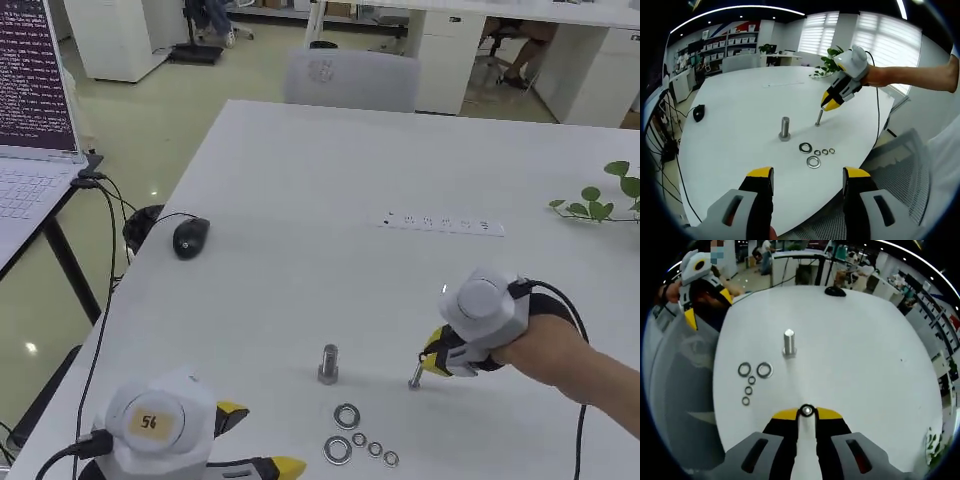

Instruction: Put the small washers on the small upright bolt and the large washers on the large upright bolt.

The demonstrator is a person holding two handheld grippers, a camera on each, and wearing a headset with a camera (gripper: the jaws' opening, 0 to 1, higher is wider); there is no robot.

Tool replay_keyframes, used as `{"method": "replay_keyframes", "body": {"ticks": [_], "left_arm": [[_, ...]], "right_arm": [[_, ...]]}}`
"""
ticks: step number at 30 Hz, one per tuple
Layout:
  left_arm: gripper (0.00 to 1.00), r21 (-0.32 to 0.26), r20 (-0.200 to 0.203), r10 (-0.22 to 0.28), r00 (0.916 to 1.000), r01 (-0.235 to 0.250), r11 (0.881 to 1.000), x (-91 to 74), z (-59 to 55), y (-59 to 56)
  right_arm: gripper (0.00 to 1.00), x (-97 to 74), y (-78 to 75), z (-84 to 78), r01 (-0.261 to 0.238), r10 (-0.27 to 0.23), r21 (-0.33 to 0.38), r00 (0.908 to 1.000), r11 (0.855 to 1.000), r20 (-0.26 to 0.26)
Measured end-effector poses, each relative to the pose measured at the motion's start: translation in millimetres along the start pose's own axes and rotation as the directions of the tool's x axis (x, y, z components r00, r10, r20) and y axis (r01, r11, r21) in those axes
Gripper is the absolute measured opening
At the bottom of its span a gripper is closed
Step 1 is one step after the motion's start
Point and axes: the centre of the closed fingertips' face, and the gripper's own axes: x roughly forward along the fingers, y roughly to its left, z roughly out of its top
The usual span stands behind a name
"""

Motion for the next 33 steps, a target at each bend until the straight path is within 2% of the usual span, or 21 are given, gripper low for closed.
{"method": "replay_keyframes", "body": {"ticks": [21, 33], "left_arm": [[0.55, -0.007, -0.006, 0.005, 1.0, -0.005, 1.0, -1.5, -4.1, 2.3], [0.55, -0.01, -0.011, 0.009, 0.9999, -0.009, 1.0, -3.6, -7.0, 3.2]], "right_arm": [[0.13, 10.0, 0.4, -4.8, -0.02, 0.02, 0.004, 0.9995, 1.0, -0.026], [0.13, 25.1, 2.0, -12.9, -0.027, 0.027, 0.012, 0.9986, 1.0, -0.045]]}}
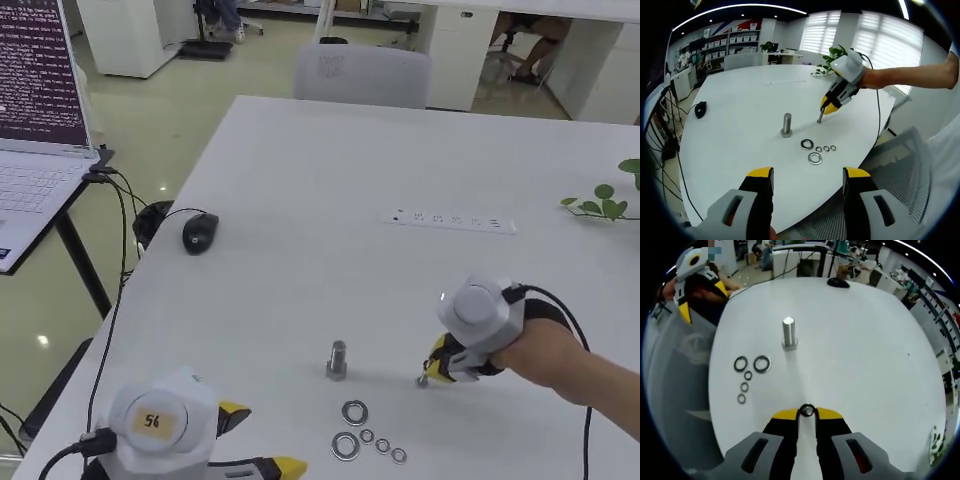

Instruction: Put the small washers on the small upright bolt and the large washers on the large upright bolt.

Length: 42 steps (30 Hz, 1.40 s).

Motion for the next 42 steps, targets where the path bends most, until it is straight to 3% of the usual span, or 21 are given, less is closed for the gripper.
{"method": "replay_keyframes", "body": {"ticks": [23, 29, 34, 40, 42], "left_arm": [[0.55, 0.006, -0.016, 0.002, 0.9999, -0.002, 1.0, 0.1, -1.8, -0.1], [0.55, 0.007, -0.013, 0.003, 0.9999, -0.002, 1.0, 0.0, 0.1, -0.7], [0.55, 0.01, -0.014, -0.002, 0.9999, 0.002, 1.0, 1.2, 0.3, -2.2], [0.55, 0.011, -0.013, -0.006, 0.9999, 0.006, 1.0, 2.2, 0.6, -4.3], [0.55, 0.014, -0.016, -0.01, 0.9998, 0.01, 1.0, 3.2, 0.0, -5.0]], "right_arm": [[0.15, 29.8, 3.5, -13.3, -0.023, 0.023, 0.056, 0.9997, 0.998, 0.005], [0.18, 24.8, 4.3, -15.7, -0.016, 0.015, 0.069, 0.9998, 0.998, 0.012], [0.22, 12.5, 0.0, -13.5, 0.006, -0.01, 0.096, 0.9988, 0.995, 0.047], [0.25, -8.4, -3.5, -12.0, 0.04, -0.066, 0.186, 0.9891, 0.982, 0.132], [0.25, -11.7, -2.1, -16.1, 0.04, -0.068, 0.195, 0.9883, 0.98, 0.137]]}}
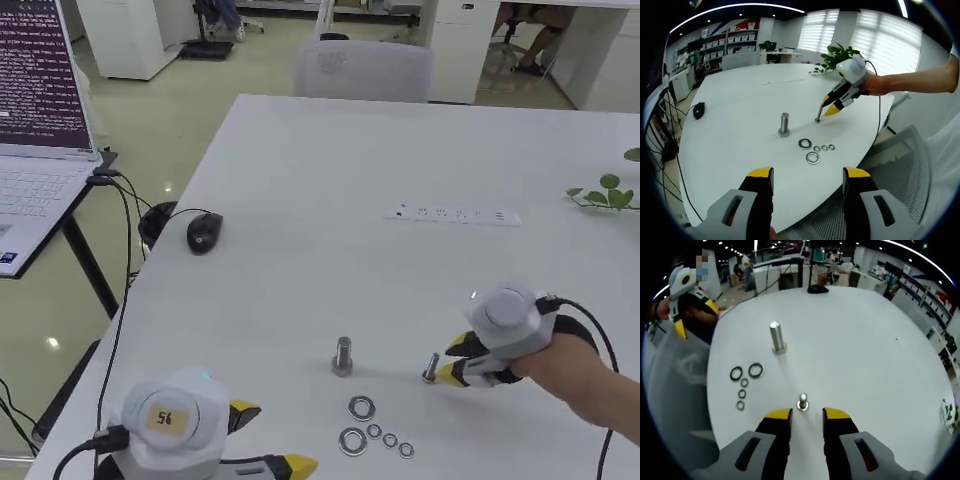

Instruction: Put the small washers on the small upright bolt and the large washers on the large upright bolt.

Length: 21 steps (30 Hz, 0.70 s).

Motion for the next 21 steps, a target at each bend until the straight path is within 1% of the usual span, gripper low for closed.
{"method": "replay_keyframes", "body": {"ticks": [4, 7, 9, 11, 12, 13, 15, 17, 21], "left_arm": [[0.55, 0.006, -0.003, -0.006, 1.0, 0.006, 1.0, 0.7, 0.1, -1.5], [0.55, 0.007, -0.001, -0.008, 1.0, 0.008, 1.0, 1.3, 1.1, -1.6], [0.55, 0.009, 0.001, -0.009, 1.0, 0.009, 1.0, 1.9, 1.7, -1.4], [0.55, 0.01, 0.002, -0.01, 0.9999, 0.01, 1.0, 2.3, 2.5, -1.8], [0.55, 0.012, 0.002, -0.01, 0.9999, 0.01, 1.0, 2.3, 2.7, -1.8], [0.55, 0.012, 0.002, -0.011, 0.9999, 0.011, 1.0, 2.3, 2.9, -1.8], [0.55, 0.014, 0.003, -0.012, 0.9999, 0.012, 1.0, 2.0, 3.1, -1.9], [0.55, 0.015, 0.003, -0.012, 0.9999, 0.012, 1.0, 1.2, 3.4, -2.3], [0.55, 0.015, 0.002, -0.012, 0.9999, 0.012, 1.0, 0.8, 2.8, -1.9]], "right_arm": [[0.25, -6.6, 4.3, -10.1, 0.016, -0.016, 0.02, 0.9999, 1.0, 0.003], [0.25, -7.5, 14.6, -17.9, 0.011, -0.011, 0.033, 0.9999, 0.999, 0.008], [0.25, -6.1, 23.2, -21.2, -0.004, 0.004, 0.037, 1.0, 0.999, 0.009], [0.24, -3.3, 33.4, -26.4, -0.016, 0.016, 0.034, 0.9999, 0.999, -0.004], [0.24, -0.8, 39.9, -29.6, -0.031, 0.031, 0.028, 0.9995, 0.999, -0.009], [0.24, -0.1, 41.9, -30.1, -0.034, 0.034, 0.029, 0.9994, 0.999, -0.01], [0.24, 3.9, 55.4, -32.2, -0.059, 0.06, 0.026, 0.9981, 0.998, -0.012], [0.23, 7.7, 65.5, -32.8, -0.077, 0.078, 0.019, 0.9968, 0.997, -0.017], [0.23, 15.2, 87.0, -30.8, -0.127, 0.127, -0.013, 0.9916, 0.992, -0.026]]}}
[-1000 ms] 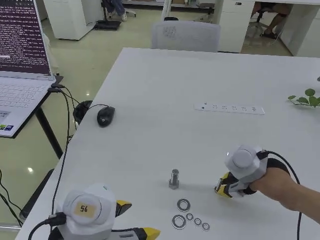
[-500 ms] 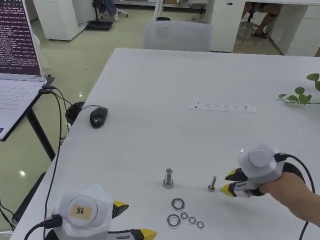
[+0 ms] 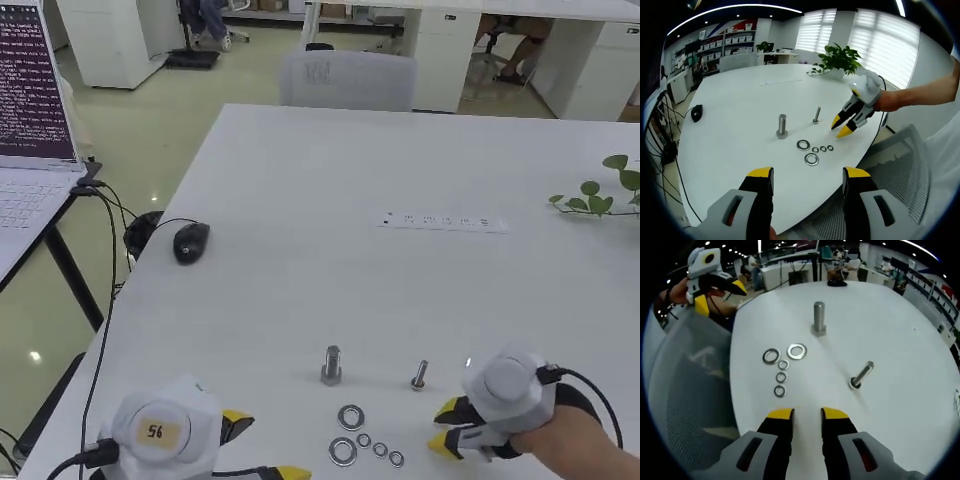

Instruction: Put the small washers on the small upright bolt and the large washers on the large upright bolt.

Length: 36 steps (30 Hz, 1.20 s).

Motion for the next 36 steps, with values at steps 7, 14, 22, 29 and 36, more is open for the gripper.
{"method": "replay_keyframes", "body": {"ticks": [7, 14, 22, 29, 36], "left_arm": [[0.55, 0.004, -0.002, -0.003, 1.0, 0.003, 1.0, 0.8, 0.1, -1.5], [0.55, 0.002, 0.0, -0.002, 1.0, 0.002, 1.0, 1.1, 0.2, -2.9], [0.55, -0.002, 0.003, -0.004, 1.0, 0.004, 1.0, 2.8, 0.1, -5.3], [0.55, -0.002, 0.004, -0.008, 1.0, 0.008, 1.0, 4.5, 0.0, -7.6], [0.55, 0.001, 0.001, -0.008, 1.0, 0.008, 1.0, 4.5, -0.5, -8.0]], "right_arm": [[0.23, 18.0, 25.2, 4.5, -0.062, 0.054, -0.137, 0.9965, 0.989, -0.063], [0.21, 23.8, 33.8, 13.3, -0.093, 0.07, -0.254, 0.9927, 0.963, -0.098], [0.18, 24.4, 34.4, 13.6, -0.117, 0.084, -0.289, 0.9886, 0.95, -0.125], [0.18, 25.0, 36.3, 14.7, -0.13, 0.09, -0.314, 0.9863, 0.941, -0.138], [0.15, 26.7, 40.4, 15.4, -0.148, 0.1, -0.364, 0.9841, 0.92, -0.146]]}}
